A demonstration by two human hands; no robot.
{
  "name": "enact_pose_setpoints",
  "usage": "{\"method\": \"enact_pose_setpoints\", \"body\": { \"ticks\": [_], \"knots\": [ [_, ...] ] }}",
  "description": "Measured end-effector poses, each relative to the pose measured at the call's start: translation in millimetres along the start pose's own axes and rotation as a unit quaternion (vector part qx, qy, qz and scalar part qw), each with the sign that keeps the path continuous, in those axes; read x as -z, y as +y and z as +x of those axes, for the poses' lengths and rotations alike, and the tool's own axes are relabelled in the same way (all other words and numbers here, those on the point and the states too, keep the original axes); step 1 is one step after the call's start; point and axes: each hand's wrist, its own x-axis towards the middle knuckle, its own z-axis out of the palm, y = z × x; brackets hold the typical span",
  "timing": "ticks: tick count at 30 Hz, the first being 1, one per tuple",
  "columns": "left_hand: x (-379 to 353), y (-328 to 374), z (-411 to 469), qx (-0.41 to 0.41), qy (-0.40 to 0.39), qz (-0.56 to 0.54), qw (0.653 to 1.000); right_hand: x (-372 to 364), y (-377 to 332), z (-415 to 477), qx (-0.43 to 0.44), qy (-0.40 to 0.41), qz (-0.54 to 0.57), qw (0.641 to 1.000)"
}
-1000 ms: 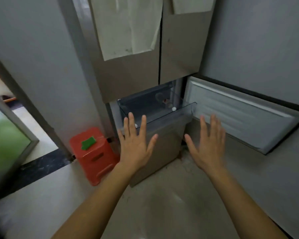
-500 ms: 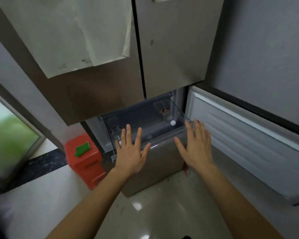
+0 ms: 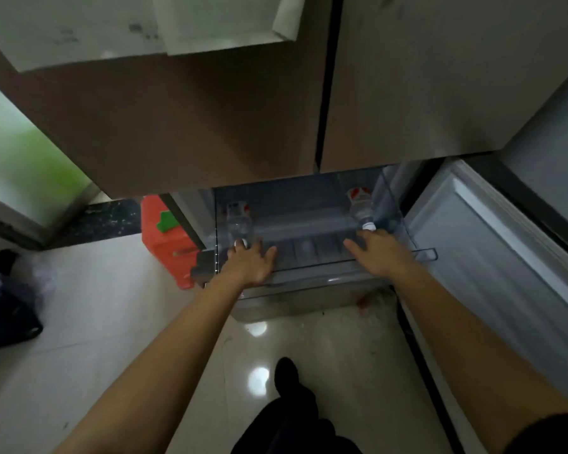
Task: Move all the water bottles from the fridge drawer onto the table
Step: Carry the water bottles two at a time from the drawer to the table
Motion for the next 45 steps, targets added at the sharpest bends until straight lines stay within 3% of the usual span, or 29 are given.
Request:
{"method": "enact_pose_setpoints", "body": {
  "ticks": [4,8,19,23,28,35,39,43,45],
  "knots": [
    [0.7,-2.7,31.8,0.051,-0.08,0.022,0.995,-1.6,7.9,46.2,-0.033,-0.094,0.047,0.994],
    [-3.1,-5.7,60.8,0.086,-0.102,0.044,0.99,-0.3,14.4,89.6,-0.032,-0.146,0.017,0.989],
    [-3.9,-10.1,84.5,0.047,-0.076,0.039,0.995,-9.3,30.8,129.6,-0.033,-0.174,0.005,0.984],
    [-8.4,14.2,77.0,0.041,-0.114,0.037,0.992,-2.6,27.2,126.0,0.002,-0.222,-0.049,0.974],
    [-13.0,31.3,69.3,0.053,-0.132,-0.003,0.99,-4.9,19.6,97.2,0.034,-0.288,-0.026,0.957],
    [-1.0,43.5,33.7,0.068,0.002,-0.023,0.997,9.0,8.9,66.4,0.096,-0.215,-0.019,0.972],
    [1.8,54.2,0.5,0.058,0.088,-0.036,0.994,22.5,-4.9,44.5,0.135,-0.12,-0.017,0.983],
    [17.4,65.0,-26.7,0.068,0.265,-0.079,0.959,45.9,-20.2,24.6,0.165,0.052,0.03,0.984],
    [28.2,61.8,-33.2,0.072,0.321,-0.131,0.935,59.8,-22.7,18.1,0.15,0.079,0.063,0.983]
  ]
}}
